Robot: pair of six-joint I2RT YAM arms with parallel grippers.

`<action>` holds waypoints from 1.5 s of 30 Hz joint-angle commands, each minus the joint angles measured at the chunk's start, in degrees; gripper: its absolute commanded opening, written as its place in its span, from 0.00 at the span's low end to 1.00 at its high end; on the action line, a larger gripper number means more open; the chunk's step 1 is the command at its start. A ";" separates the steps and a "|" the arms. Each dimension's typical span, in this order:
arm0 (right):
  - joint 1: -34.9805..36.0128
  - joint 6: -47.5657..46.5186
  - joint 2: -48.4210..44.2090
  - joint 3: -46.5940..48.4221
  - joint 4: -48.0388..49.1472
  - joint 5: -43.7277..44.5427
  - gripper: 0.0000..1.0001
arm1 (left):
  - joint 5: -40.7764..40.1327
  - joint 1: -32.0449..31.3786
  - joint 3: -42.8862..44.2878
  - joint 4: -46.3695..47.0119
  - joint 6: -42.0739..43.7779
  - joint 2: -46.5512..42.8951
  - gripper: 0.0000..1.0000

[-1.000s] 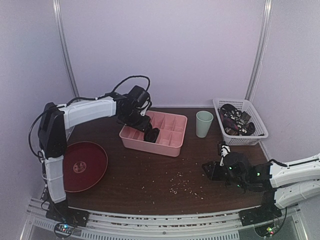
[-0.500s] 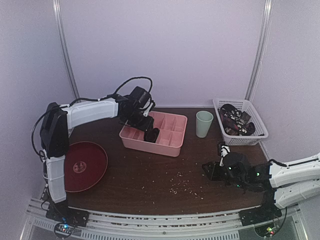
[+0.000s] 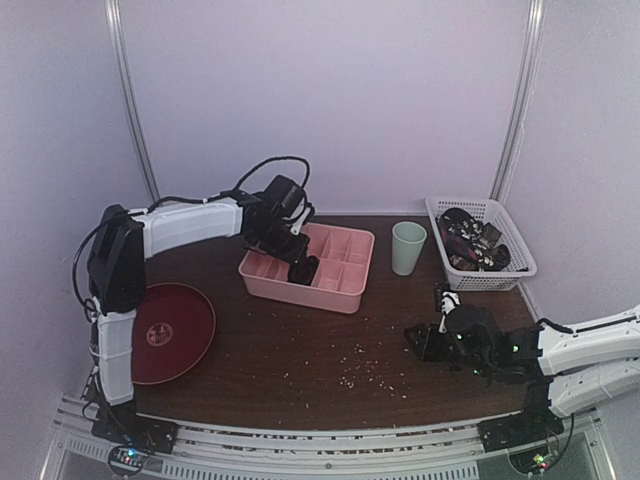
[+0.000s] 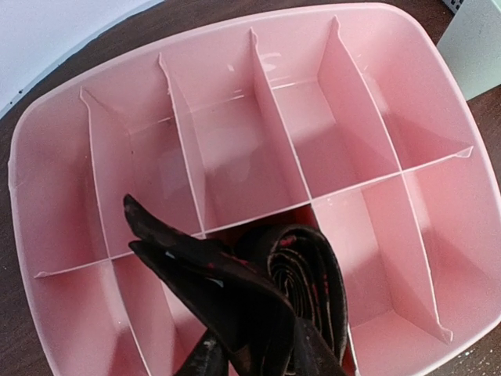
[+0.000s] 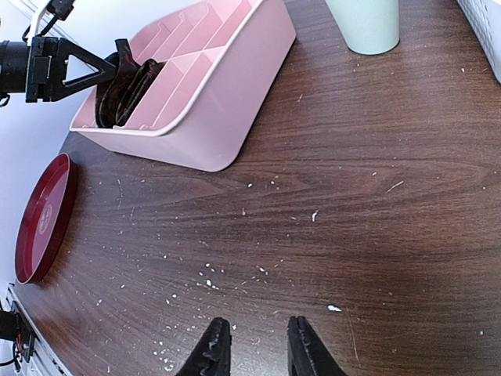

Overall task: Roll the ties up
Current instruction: Adjust the tie in the storage box.

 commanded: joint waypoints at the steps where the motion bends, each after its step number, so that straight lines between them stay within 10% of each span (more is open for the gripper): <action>1: -0.09 -0.51 0.49 0.79 0.84 1.05 0.27 | 1.33 0.17 2.05 1.99 0.89 1.70 0.29; 11: -0.11 -0.47 1.25 0.89 1.27 1.00 0.27 | -1.40 0.19 3.39 1.99 2.24 3.44 0.03; 28: -0.07 -0.52 3.16 0.97 2.47 1.08 0.27 | -9.11 0.06 1.70 1.18 2.73 4.39 0.01; 38: -0.07 -0.60 3.83 1.21 2.44 1.01 0.27 | -8.18 -0.63 0.19 3.26 1.91 2.44 0.09; 45: -0.13 -0.71 3.18 2.04 1.12 0.92 0.27 | -6.57 -0.50 0.49 6.18 1.43 -2.60 0.34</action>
